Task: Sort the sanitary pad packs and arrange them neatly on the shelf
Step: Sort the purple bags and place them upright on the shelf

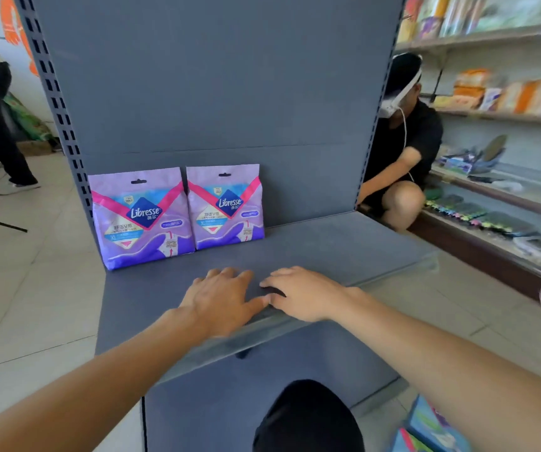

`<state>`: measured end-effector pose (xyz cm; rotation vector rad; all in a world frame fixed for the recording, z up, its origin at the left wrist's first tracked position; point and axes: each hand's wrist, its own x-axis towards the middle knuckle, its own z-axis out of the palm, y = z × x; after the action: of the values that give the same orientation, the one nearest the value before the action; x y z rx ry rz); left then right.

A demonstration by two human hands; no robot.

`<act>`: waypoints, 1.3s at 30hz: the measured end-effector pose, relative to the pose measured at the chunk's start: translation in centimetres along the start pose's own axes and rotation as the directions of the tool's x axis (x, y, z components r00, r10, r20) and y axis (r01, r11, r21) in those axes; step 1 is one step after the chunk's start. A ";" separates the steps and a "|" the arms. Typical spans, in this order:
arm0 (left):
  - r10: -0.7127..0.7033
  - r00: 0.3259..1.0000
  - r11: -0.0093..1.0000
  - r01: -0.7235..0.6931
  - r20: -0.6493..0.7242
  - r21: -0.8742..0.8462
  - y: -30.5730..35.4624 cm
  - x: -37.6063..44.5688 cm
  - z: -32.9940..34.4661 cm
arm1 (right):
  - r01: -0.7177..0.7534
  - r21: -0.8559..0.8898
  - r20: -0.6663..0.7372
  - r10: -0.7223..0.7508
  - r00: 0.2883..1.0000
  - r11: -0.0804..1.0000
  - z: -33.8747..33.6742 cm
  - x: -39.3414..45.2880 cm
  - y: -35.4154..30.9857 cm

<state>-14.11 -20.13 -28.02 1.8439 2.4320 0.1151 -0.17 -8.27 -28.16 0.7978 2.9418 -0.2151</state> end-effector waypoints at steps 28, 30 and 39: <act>0.694 0.611 0.679 -0.732 0.381 -0.063 42.6 -4.4 18.0 | -0.939 0.158 0.199 0.922 0.333 0.305 14.9 -50.7 17.1; 0.682 0.602 0.684 -0.726 0.415 -0.070 43.9 -3.8 20.5 | -0.947 0.192 0.245 0.921 0.302 0.259 17.9 -51.3 18.2; 0.508 0.623 0.819 -0.564 0.595 -0.110 45.6 0.1 33.5 | -0.938 0.346 0.512 0.842 0.169 -0.022 34.5 -52.3 21.5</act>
<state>33.34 -7.45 -56.21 2.1568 1.4240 -0.4850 57.33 -21.32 -58.36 2.4312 1.4374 -1.0482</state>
